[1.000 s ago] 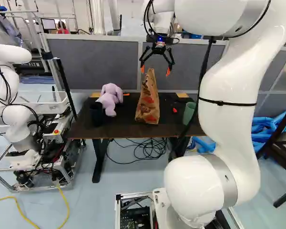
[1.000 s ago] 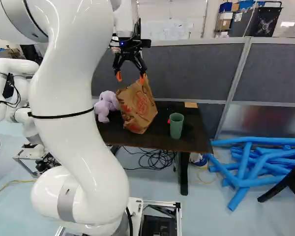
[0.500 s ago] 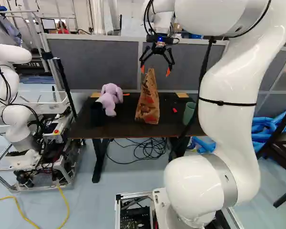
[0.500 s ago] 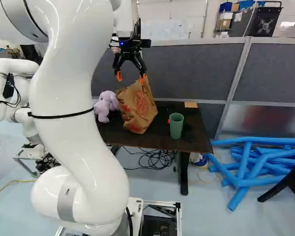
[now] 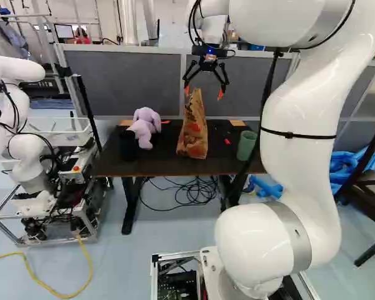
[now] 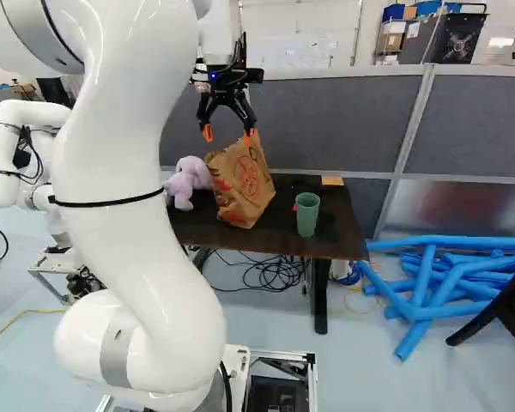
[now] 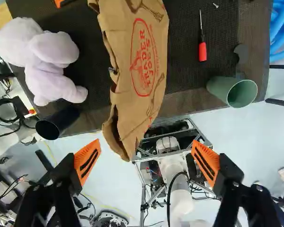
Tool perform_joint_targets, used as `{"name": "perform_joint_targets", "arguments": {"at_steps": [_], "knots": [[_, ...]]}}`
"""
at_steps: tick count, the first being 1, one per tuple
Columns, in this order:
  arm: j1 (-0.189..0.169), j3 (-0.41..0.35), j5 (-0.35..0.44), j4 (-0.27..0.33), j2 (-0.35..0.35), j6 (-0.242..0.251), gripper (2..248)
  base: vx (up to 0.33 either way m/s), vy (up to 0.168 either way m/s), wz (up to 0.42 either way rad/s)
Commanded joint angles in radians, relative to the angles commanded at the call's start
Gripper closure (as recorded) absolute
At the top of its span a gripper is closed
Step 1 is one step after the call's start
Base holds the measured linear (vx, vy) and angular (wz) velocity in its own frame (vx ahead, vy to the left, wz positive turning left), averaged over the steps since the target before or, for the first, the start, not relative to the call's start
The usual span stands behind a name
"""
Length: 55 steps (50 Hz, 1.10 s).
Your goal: Pick up the bag on the ground and place it on the table
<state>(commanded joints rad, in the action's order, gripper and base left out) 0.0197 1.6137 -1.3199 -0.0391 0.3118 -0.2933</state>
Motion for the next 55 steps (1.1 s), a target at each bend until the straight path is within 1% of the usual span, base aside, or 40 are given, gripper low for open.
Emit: {"name": "perform_joint_targets", "arguments": {"at_steps": [55], "knots": [[0.000,0.000,0.000,0.000,0.000,0.000,3,-0.101,-0.003,0.000]]}}
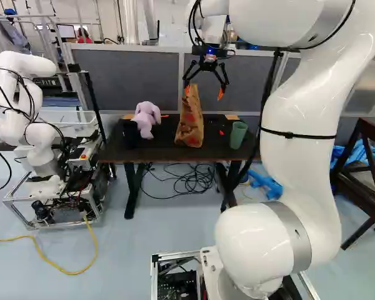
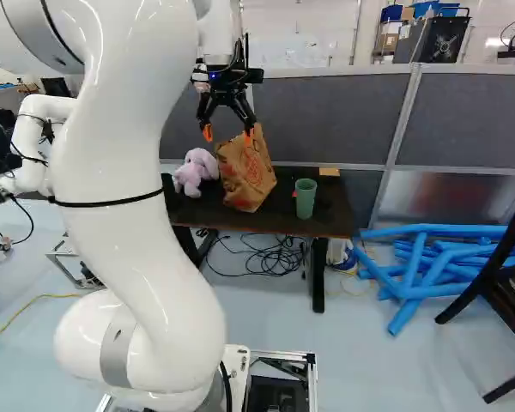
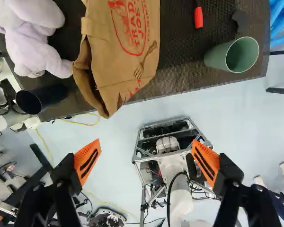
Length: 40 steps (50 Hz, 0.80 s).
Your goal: Pick up the bag on the ground and place it on the table
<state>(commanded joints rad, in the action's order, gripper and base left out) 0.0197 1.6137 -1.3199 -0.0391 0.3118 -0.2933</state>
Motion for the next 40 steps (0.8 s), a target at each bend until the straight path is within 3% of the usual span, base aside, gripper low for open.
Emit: {"name": "perform_joint_targets", "arguments": {"at_steps": [40], "knots": [[0.000,0.000,0.000,0.000,0.000,0.000,3,-0.105,-0.002,0.000]]}}
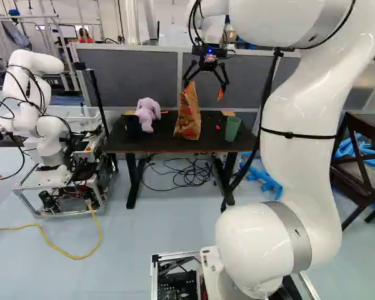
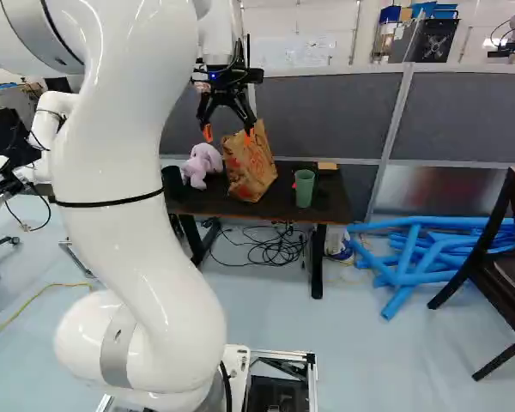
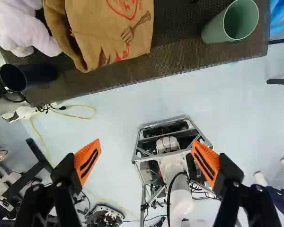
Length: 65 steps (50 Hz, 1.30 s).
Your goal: Pick up the bag on the ground and place it on the table
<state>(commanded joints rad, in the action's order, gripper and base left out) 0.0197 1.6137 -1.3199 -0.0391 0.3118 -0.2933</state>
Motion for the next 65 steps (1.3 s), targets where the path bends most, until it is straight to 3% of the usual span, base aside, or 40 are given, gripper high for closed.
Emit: {"name": "perform_joint_targets", "arguments": {"at_steps": [65], "knots": [[0.000,-0.020,0.029,0.001,-0.008,0.004,3,-0.022,0.000,0.000]]}}
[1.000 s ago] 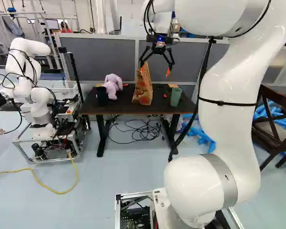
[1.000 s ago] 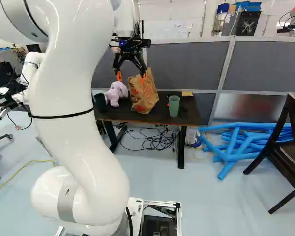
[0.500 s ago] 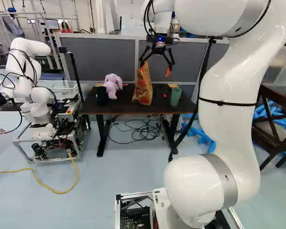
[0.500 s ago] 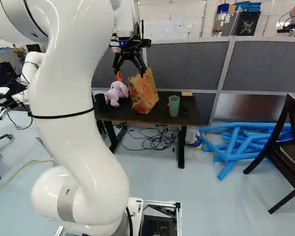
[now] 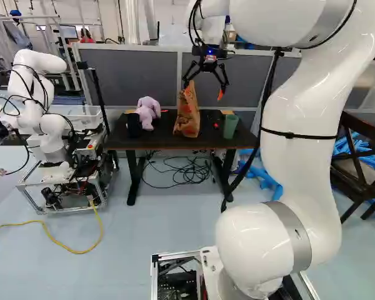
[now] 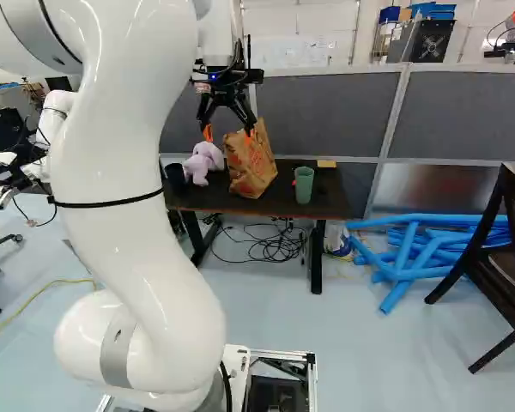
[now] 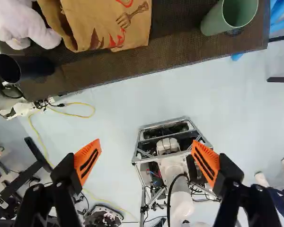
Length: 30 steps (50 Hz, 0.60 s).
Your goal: Pick up the bag on the ground and place it on the table
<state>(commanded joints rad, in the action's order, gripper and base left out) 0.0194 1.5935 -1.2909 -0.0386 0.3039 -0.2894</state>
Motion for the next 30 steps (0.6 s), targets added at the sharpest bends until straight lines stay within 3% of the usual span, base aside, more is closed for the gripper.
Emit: {"name": "perform_joint_targets", "arguments": {"at_steps": [30], "knots": [[-0.001,-0.088,0.127,0.002,-0.034,0.017,3,0.000,0.000,0.000]]}}
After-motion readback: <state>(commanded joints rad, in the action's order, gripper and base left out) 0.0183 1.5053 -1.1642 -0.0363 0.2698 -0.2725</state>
